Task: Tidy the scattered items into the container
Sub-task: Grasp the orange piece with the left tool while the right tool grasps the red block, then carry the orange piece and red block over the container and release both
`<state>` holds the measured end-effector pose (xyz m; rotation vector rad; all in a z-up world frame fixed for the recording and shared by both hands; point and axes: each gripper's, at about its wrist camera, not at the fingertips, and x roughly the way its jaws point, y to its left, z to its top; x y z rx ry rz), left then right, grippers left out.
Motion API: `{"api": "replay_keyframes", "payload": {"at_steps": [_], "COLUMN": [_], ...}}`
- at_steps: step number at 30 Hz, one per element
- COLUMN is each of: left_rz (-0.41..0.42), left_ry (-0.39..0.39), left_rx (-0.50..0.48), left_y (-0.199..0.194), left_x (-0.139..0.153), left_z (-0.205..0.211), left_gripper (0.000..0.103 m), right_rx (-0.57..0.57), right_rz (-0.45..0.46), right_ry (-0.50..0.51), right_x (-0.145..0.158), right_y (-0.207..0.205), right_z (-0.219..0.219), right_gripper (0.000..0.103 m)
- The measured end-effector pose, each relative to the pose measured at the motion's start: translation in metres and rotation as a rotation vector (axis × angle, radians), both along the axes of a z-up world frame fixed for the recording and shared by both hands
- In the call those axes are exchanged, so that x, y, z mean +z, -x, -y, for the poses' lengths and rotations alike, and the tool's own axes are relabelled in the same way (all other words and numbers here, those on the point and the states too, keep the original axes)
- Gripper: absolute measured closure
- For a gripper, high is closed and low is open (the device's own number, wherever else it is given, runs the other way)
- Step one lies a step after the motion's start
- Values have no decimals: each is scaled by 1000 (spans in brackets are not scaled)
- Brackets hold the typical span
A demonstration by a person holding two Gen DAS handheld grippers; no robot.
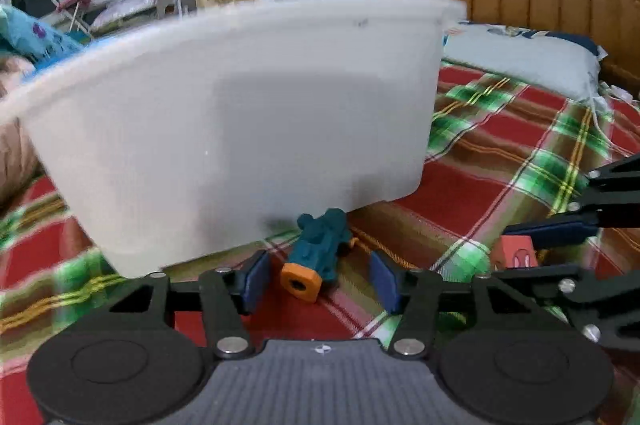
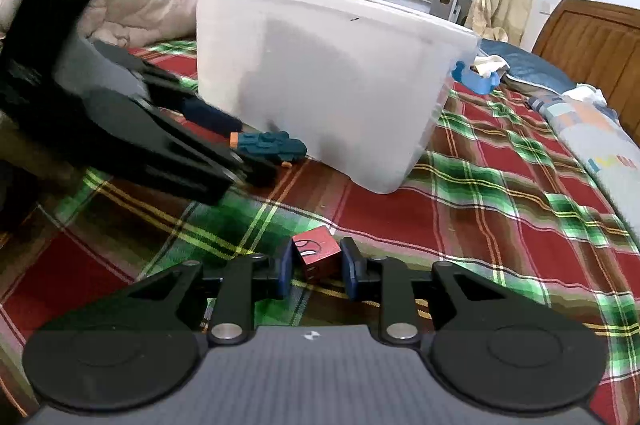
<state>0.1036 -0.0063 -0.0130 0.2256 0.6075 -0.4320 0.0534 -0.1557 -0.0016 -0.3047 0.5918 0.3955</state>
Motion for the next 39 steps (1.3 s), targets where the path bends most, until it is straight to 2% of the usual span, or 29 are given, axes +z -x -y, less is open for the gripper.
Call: {"api": "replay_keyframes", "payload": {"at_steps": [2,3,4,7,12,17,22,30,36,39], "left_rz": [-37,-69,-76,-47,7,89,156,225,222,191], "left_ry": [47,83,91,38,51,117,196,241,197,159], "left_rx": [19,31,40,-1,-41,-40,-28,61,139,174], "left_y": [-2,-2,1,14,32,43,46,17,-27,-52], "left_x": [-1,1,3,12,44,86,130,172,171,165], "left_z": [-1,-4,-7,-5,-9,-19,-26,-42,-48,-46], "left_gripper": [59,73,73,73,74,74,74,74,74,74], "right_rx": [-5,-8,-7,-4,-31,-25,4,14,9,-4], "right_rz": [0,0,0,7,21,88,212,345,375,337], "right_ry": [1,3,3,15,27,41,69,51,48,30], "right_x": [1,2,2,5,14,40,80,135,148,145], "right_y": [-1,-2,-2,-3,-7,-7,-1,-20,-57,-81], "right_z": [-1,-2,-2,-4,-6,-10,-18,-26,-34,-38], "right_gripper": [74,74,74,75,75,75,75,75,75,75]}}
